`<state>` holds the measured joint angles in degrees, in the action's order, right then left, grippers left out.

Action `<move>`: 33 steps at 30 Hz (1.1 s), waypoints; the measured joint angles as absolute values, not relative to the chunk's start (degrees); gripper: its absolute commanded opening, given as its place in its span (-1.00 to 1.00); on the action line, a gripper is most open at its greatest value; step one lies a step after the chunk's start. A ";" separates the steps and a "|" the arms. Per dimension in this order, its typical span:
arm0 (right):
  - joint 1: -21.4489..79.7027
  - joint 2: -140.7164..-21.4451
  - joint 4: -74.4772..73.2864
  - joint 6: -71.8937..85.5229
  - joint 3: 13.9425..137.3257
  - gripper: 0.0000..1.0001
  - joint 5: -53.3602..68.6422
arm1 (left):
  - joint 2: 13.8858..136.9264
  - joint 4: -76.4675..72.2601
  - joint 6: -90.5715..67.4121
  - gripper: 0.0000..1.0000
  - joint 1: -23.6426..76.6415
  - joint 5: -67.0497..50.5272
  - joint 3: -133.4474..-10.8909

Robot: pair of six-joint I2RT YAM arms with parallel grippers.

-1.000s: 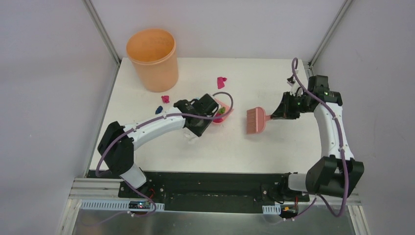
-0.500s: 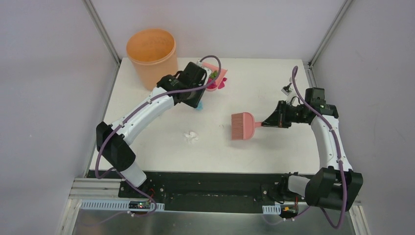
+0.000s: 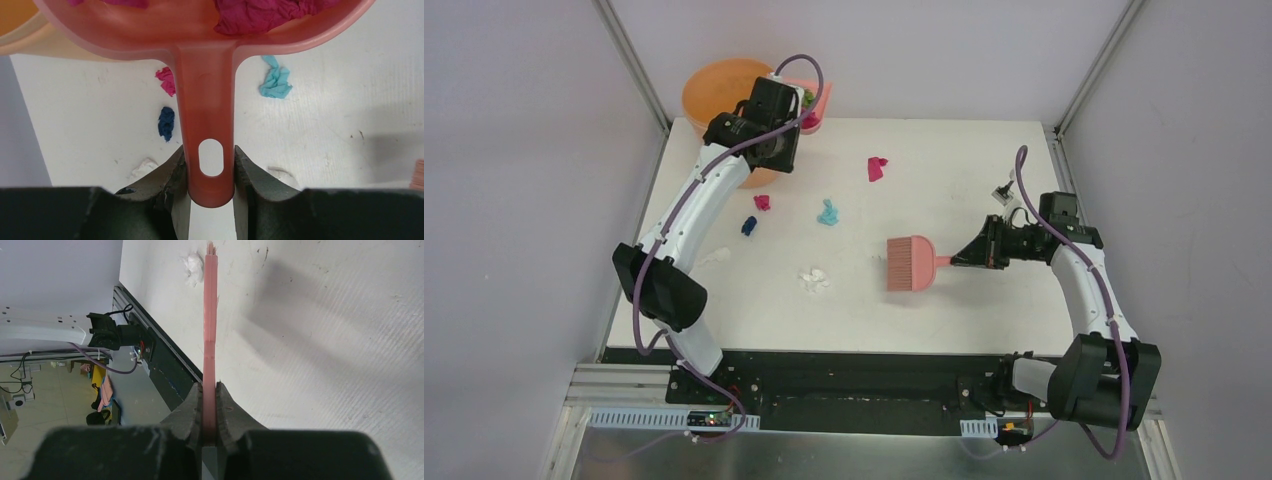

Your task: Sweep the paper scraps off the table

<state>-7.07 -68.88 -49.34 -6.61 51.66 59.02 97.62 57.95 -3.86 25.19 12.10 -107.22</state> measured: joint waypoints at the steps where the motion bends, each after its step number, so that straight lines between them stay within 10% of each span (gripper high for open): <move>1: -7.07 -68.90 -49.25 -6.70 51.66 -1.00 59.00 | 97.91 58.15 -3.90 -1.00 24.23 12.12 -107.46; 33: -6.90 -70.63 -49.71 -8.47 51.86 -1.00 56.90 | 109.30 63.90 -1.69 -1.00 8.14 22.13 -125.45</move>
